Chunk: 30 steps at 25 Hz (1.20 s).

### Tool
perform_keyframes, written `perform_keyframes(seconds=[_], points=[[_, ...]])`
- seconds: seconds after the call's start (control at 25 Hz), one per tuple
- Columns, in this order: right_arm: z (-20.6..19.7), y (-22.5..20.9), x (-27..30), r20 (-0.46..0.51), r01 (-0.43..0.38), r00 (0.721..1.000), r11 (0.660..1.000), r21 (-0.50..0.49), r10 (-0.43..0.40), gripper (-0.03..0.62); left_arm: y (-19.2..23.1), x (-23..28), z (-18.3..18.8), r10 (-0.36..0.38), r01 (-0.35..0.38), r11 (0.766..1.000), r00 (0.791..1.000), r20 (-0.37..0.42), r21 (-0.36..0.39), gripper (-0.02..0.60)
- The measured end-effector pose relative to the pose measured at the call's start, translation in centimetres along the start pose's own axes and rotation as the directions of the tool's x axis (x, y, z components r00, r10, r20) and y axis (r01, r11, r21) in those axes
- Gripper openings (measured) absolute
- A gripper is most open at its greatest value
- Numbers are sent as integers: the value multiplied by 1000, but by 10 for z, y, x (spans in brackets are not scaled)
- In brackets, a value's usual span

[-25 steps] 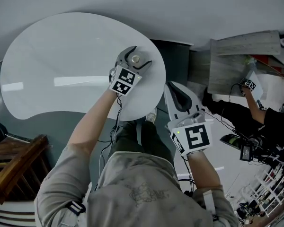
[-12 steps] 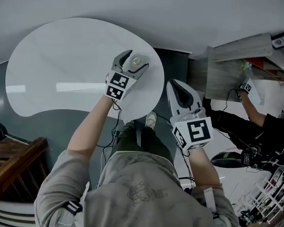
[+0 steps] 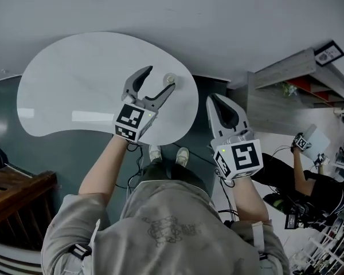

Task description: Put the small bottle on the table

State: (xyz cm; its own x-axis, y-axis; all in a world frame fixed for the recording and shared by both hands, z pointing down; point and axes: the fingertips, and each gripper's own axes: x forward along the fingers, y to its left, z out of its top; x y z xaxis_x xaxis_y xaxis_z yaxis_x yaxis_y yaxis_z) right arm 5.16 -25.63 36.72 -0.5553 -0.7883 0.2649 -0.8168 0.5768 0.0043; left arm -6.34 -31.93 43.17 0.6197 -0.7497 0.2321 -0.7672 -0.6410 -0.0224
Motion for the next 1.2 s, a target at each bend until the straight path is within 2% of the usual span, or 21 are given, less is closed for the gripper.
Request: perform_keyframes(seconds=[0.08,0.2,0.32,0.48,0.64,0.76,1.0,1.2], points=[[12,4,-7,23,1,1000,1000,-19,-1,35,3,-17,19,12,-12,1000,1000,24,-17,323],[28,13,-22,55,-4,998,999,-46,7,35,7,-48,45,54,-52,998,997,59,-39,228],[47,23,-36,91,-13,996,998,-60,18,35,2,-76,68,78,-77,997,994,76,-15,211],[64,35,-54,132,-27,991,997,-78,37,35,-16,-107,95,107,-110,994,987,121,17,135],[70,42,-70,143,-39,988,996,-83,50,35,-37,-130,113,115,-123,991,982,153,43,121],[74,47,-80,151,-48,987,996,-79,60,35,-49,-145,119,112,-120,992,980,163,41,106],[69,63,-92,141,-68,987,992,-103,83,35,-71,-158,111,94,-98,995,989,114,32,83],[59,86,-92,122,-115,985,989,-92,126,35,-80,-166,102,107,-110,994,989,104,26,64]])
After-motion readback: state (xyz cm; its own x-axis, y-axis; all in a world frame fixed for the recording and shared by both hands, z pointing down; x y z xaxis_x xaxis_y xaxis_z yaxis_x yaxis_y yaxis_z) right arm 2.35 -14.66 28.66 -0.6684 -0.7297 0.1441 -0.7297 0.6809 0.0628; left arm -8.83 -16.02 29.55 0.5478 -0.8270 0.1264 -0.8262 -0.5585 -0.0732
